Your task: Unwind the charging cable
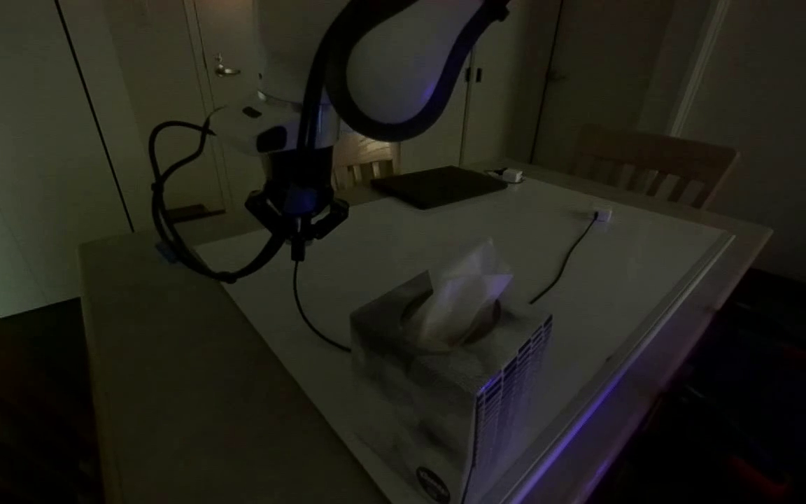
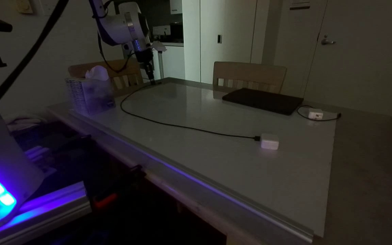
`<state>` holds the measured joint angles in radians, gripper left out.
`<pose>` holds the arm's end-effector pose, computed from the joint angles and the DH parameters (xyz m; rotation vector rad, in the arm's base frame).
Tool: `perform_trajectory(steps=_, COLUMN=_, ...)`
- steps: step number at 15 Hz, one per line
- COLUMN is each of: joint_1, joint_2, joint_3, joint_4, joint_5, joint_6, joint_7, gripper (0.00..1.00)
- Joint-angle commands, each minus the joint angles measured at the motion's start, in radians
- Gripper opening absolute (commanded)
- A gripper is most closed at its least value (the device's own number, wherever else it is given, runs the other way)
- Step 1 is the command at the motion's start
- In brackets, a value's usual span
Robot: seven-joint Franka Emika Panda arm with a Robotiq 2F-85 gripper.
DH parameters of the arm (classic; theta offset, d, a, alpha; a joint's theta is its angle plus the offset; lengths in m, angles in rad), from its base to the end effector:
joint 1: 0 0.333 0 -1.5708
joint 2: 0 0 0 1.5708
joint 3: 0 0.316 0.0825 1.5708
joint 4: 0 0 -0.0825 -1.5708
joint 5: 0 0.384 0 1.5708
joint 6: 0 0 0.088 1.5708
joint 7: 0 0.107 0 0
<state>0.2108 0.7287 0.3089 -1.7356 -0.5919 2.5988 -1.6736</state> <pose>0.5960 0.3290 0.1915 0.8027 2.7933 0.1163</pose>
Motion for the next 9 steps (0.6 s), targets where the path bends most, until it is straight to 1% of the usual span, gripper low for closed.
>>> perform_trajectory(steps=1, joint_1=-0.032, joint_2=0.027, joint_3=0.054, joint_4=0.000, joint_5=0.071, joint_6=0.086, joint_7=-0.200, gripper=0.01)
perform_trajectory(steps=3, joint_1=-0.051, joint_2=0.047, joint_3=0.094, joint_4=0.006, joint_5=0.131, joint_6=0.106, joint_7=-0.332, gripper=0.01)
perform_trajectory(steps=5, joint_1=-0.073, joint_2=0.067, joint_3=0.132, joint_4=0.013, joint_5=0.191, joint_6=0.099, joint_7=-0.462, gripper=0.01)
perform_trajectory(steps=7, joint_1=-0.073, joint_2=0.073, joint_3=0.135, joint_4=0.022, joint_5=0.238, joint_6=0.072, joint_7=-0.532, gripper=0.01)
perform_trajectory(steps=9, joint_1=-0.062, joint_2=0.066, joint_3=0.116, joint_4=0.026, joint_5=0.269, joint_6=0.057, joint_7=-0.563, gripper=0.01)
